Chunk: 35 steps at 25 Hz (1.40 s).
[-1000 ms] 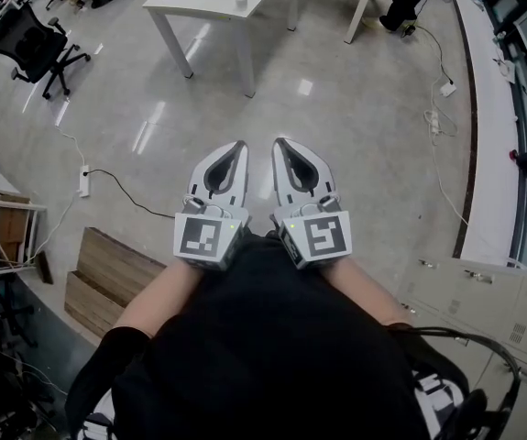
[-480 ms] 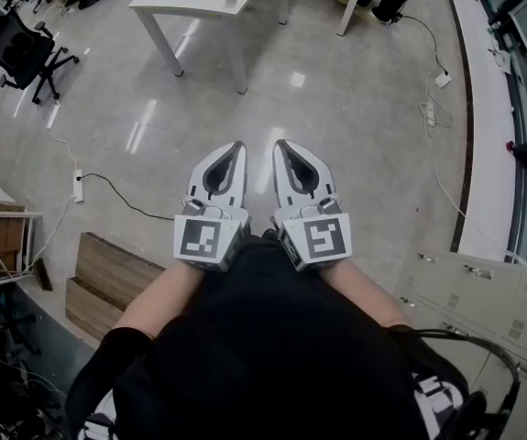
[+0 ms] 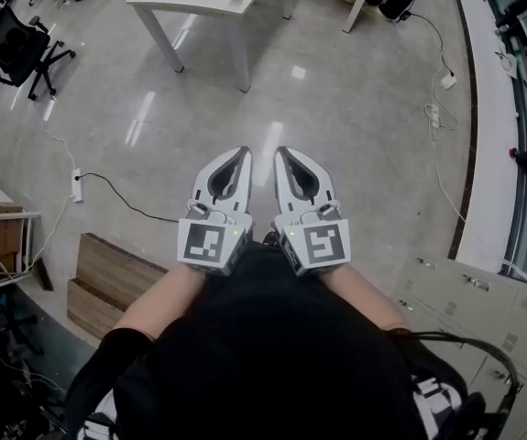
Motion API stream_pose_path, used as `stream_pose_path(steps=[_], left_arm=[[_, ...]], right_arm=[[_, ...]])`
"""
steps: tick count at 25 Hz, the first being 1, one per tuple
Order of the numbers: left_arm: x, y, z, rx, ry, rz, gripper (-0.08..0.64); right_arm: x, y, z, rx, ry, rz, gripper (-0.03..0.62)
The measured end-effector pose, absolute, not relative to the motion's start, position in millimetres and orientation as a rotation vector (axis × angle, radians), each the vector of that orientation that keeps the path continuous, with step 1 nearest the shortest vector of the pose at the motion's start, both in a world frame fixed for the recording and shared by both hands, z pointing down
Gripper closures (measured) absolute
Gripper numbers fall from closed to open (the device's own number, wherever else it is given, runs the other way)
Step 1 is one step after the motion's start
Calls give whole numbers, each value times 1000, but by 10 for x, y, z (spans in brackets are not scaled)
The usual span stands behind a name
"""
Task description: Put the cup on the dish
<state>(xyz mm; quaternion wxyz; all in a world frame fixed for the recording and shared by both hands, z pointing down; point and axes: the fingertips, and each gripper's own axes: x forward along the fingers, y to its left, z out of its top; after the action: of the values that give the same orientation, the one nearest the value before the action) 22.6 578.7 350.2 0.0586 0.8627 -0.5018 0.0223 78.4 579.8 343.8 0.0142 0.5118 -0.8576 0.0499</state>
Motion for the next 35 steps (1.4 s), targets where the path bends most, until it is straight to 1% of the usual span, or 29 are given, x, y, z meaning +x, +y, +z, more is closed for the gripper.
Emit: stream_pose_path(steps=[12,20,28,35], left_arm=[[-212,4657,3508,2612,-1481,60,560],[-581,4058,3476,2623,-1451,27,560],[-966,3735,3443,2638,-1438,-4,560],[-1134,3636,3394,2644,-1443,-21,560]], right_arm=[[355,4686,3413,1634,-2647,166,578],[-71,4090,3384,1631,-2626,145,578],[-458,3772,3346,1629,-2631,80,578],[-610,3656,3281,1633,-2632,54,578]])
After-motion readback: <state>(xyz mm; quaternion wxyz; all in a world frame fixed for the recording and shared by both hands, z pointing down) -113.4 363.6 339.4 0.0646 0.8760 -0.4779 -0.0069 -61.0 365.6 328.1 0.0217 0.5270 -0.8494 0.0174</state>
